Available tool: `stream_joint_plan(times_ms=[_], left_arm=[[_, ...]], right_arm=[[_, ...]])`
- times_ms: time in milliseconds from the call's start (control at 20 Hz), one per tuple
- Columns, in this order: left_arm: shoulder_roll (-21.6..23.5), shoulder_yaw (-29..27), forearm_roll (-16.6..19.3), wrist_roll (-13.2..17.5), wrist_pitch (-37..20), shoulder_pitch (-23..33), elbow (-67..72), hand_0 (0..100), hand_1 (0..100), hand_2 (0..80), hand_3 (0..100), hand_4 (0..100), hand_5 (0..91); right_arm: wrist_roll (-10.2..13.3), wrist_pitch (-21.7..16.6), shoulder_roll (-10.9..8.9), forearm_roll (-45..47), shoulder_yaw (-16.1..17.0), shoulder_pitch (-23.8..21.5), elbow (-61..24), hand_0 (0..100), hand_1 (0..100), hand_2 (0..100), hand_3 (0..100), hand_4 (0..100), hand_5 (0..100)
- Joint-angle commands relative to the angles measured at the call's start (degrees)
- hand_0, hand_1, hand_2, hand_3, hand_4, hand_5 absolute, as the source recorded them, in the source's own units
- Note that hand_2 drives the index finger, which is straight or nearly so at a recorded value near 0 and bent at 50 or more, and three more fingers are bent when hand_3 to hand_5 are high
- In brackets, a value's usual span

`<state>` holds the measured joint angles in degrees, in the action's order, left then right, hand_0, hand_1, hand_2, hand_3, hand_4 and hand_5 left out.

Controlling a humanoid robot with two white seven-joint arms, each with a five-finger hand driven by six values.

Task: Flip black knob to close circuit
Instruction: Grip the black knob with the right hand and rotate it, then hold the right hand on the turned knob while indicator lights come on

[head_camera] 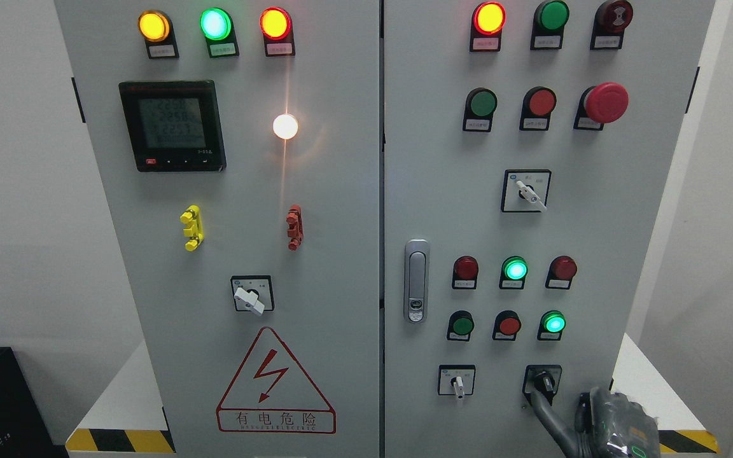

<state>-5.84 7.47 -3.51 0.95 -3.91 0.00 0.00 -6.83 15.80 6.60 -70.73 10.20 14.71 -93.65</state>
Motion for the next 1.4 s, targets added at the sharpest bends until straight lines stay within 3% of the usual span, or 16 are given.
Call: stream_joint_plan(times_ms=[0, 1350], left_arm=[[0.0, 0.0, 0.0, 0.0, 0.0, 1.2, -1.3, 12, 56, 0.0, 0, 0, 0.0], [-0.1, 0.0, 0.0, 0.0, 0.0, 1.2, -1.3, 12, 56, 0.0, 0, 0, 0.0]], right_arm=[[0.2, 0.2, -0.09, 0.1, 3.2, 0.1, 0.3, 0, 0, 90, 100, 94, 100], [-0.6, 0.1, -0.01, 2.0, 3.9, 0.8, -0.7, 0, 0, 89, 100, 93, 100]])
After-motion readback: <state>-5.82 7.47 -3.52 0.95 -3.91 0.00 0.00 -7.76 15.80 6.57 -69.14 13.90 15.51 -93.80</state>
